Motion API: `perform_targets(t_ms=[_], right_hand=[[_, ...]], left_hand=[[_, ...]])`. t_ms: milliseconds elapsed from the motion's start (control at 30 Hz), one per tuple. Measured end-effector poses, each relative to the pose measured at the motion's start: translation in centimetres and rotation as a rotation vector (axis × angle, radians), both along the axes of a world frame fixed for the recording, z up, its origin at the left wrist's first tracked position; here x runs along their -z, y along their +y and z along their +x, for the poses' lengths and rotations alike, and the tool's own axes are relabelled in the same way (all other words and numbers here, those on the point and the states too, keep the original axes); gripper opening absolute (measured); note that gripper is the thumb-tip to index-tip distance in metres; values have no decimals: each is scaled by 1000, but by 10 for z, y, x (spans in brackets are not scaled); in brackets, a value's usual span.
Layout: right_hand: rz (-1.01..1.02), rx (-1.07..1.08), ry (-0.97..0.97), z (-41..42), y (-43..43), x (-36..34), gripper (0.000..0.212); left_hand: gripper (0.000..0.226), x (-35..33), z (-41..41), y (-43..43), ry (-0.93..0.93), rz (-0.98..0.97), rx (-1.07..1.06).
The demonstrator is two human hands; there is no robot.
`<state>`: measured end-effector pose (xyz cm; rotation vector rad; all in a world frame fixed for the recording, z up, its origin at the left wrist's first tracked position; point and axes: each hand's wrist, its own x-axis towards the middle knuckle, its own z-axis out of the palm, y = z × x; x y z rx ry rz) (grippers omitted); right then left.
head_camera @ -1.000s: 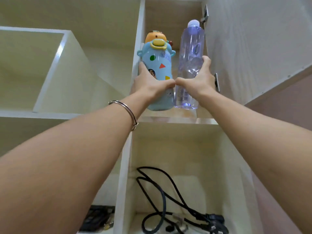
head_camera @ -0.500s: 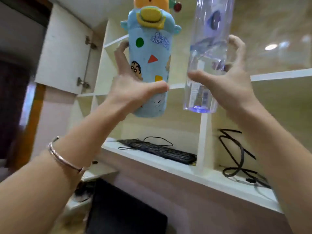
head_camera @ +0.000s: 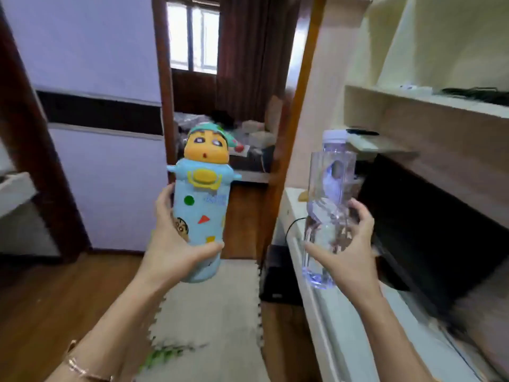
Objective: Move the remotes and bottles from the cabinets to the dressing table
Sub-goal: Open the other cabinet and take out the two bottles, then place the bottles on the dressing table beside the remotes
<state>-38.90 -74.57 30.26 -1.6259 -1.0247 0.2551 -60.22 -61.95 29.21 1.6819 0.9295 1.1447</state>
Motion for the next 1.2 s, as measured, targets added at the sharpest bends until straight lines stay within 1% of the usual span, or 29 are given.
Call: perform_targets(t_ms=[133,233,367,533,700,800,900,1000,1067,1100,1200], right_hand=[[-179,-174,127,-65,28,83,95],[-305,-316,167,-114,45,124,96],[-436,-512,174,-178,78,157,98],[-542,-674,168,-270,150,193,104],[-596,-728,76,-385,241,233,81],[-640,-786,77,-439,283,248,84],[-646,-821,40,-485,318,250,77],[-655,-865,-19,-513,352,249,70],[-652,-866,-38,-527,378,254,69],[-661,-875,-16,-534,392,257,69],[-702,-900,-21,-557,437,260,73]], left_hand=[[102,75,-95,-22,77,-194,-272],[108,115,-161,-36,91,-348,-449],[113,145,-239,-49,111,-416,-671],[110,180,-337,-34,86,-484,-898],[109,207,-442,27,47,-510,-997],[109,210,-488,55,33,-504,-1021],[108,214,-528,81,28,-521,-1058],[107,221,-548,102,-12,-566,-1129],[107,226,-558,118,-31,-597,-1168],[107,228,-564,127,-39,-603,-1183],[107,233,-584,162,-17,-616,-1208]])
